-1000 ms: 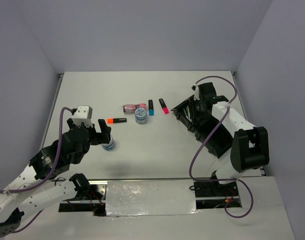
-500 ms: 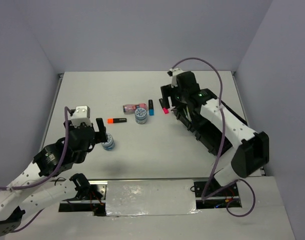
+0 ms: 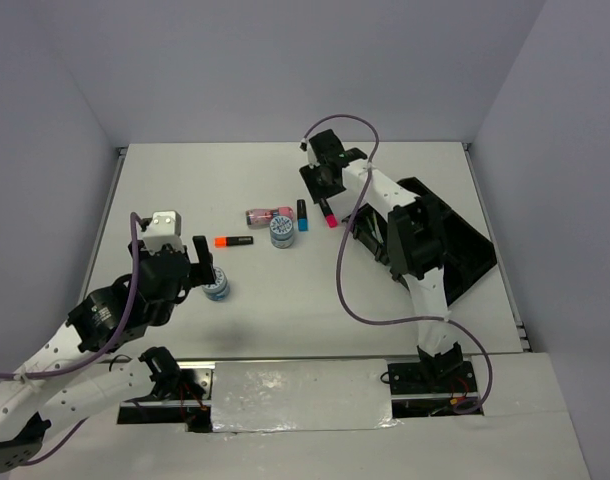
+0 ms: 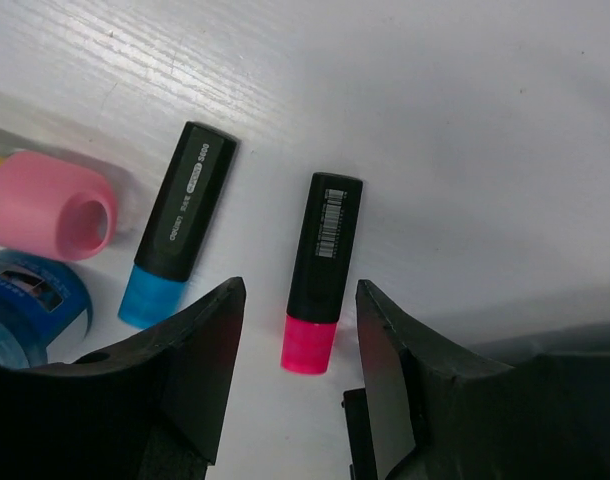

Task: Sort the stationery into containers
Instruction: Pick up the pen from the center of the board, then place the pen in the storage box.

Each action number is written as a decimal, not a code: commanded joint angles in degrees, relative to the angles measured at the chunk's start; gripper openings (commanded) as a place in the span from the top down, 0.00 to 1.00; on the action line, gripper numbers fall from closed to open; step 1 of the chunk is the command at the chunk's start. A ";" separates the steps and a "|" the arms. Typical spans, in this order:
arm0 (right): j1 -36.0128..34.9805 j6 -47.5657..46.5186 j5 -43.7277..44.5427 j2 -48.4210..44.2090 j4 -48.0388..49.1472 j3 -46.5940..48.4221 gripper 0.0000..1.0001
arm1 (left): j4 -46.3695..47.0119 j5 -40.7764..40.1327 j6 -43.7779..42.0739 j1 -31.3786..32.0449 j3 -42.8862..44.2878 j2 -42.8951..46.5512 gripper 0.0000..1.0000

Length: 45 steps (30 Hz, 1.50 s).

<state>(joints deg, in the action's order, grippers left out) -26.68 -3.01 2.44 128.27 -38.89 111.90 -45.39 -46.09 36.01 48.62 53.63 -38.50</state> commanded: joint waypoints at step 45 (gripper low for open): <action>15.33 -6.13 -9.76 -24.29 3.22 -14.76 0.91 | 4.69 5.30 -4.37 -1.86 0.25 0.27 0.01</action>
<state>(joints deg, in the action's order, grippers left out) -13.28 -3.97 -14.55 103.55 -30.41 101.30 -43.03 -40.75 32.95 46.94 53.63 -38.92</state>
